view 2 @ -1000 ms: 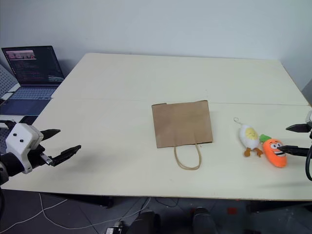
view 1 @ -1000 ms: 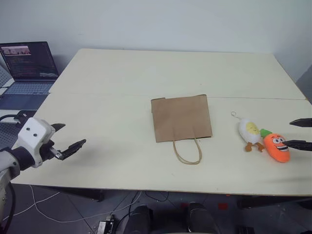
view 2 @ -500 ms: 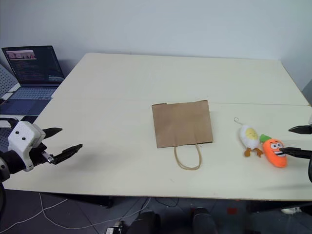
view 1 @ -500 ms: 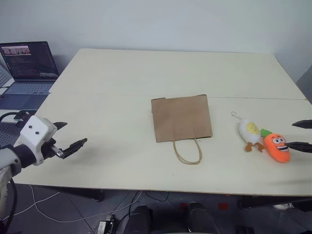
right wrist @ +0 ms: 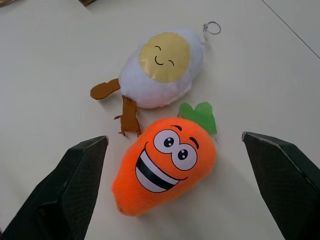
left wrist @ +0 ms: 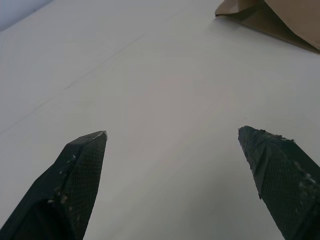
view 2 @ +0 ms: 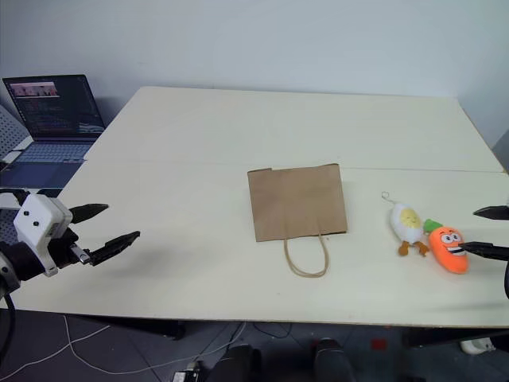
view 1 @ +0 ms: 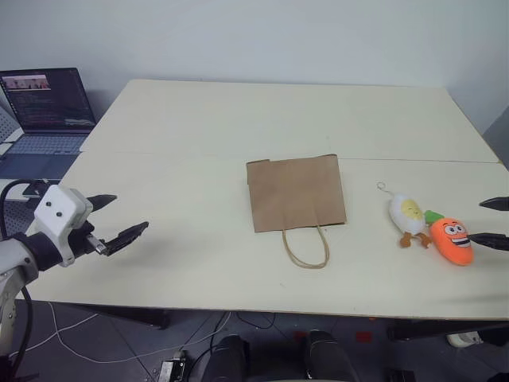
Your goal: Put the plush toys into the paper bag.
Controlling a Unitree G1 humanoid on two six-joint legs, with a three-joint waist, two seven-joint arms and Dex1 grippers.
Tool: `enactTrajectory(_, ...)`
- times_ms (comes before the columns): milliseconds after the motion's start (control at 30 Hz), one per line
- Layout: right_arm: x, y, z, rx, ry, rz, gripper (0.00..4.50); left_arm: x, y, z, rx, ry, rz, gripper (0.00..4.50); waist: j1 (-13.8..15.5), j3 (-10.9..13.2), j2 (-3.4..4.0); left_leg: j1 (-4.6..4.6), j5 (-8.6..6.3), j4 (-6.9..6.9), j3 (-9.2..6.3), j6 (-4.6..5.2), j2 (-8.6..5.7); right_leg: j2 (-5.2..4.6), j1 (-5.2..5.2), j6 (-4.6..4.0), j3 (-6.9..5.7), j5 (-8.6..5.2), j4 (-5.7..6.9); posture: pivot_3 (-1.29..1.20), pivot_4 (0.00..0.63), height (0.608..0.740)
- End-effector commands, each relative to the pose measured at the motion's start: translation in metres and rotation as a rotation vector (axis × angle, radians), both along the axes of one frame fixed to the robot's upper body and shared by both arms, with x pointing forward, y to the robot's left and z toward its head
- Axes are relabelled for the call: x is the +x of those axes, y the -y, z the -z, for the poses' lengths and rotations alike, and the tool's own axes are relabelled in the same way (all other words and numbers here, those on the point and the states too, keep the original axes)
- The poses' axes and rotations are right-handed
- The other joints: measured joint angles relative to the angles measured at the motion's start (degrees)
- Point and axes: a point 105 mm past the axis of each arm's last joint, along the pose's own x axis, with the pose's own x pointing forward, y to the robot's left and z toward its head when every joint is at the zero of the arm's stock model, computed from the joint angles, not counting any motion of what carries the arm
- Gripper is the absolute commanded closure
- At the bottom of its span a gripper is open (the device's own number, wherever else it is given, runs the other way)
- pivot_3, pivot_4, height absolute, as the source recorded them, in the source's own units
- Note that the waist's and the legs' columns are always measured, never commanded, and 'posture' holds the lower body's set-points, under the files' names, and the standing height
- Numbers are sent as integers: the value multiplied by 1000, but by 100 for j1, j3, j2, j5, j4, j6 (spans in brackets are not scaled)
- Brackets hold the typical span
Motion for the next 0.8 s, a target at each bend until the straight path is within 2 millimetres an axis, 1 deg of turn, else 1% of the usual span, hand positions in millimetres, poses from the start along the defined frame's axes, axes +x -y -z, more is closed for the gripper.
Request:
enactTrajectory(33,2,-2,-16,-16,57,-10,0,-2,5,-1,42,2,50,13,0,0,0,0,0,0,1,0,0,0,0,0,0,0,0,0,150,740)
enactTrajectory(200,1,-24,-22,6,70,-74,0,3,31,-5,35,22,151,13,12,0,0,-1,0,2,7,0,0,0,2,0,-2,0,1,0,150,740)
enactTrajectory(367,-8,-60,-29,41,75,-182,0,2,85,-3,54,18,353,13,26,0,-1,-3,0,3,-8,0,-2,-1,3,2,-1,1,0,0,150,740)
enactTrajectory(467,-18,-81,-27,28,56,-258,0,-3,115,-1,52,0,468,13,31,0,-2,-6,0,3,-13,0,-2,0,4,4,-5,-1,0,0,150,740)
enactTrajectory(533,-26,-93,-25,27,50,-297,0,-5,131,-1,34,-3,521,13,32,-1,-2,-7,0,3,-15,0,-3,1,4,8,-5,-3,0,0,150,740)
enactTrajectory(700,-39,-113,-23,60,51,-318,0,-5,160,1,17,-9,614,13,35,-1,-3,-6,0,5,-15,0,-5,2,8,12,-4,-4,0,0,150,740)
enactTrajectory(767,-43,-118,-21,72,56,-305,0,-4,172,6,22,-17,650,13,38,-1,-4,-5,0,8,-15,0,-6,3,11,14,-5,-4,-1,0,150,740)
enactTrajectory(800,-44,-118,-21,75,72,-292,0,-2,178,13,47,-28,664,13,39,-2,-5,-5,0,8,-15,0,-8,3,13,15,-5,-4,-1,0,150,740)
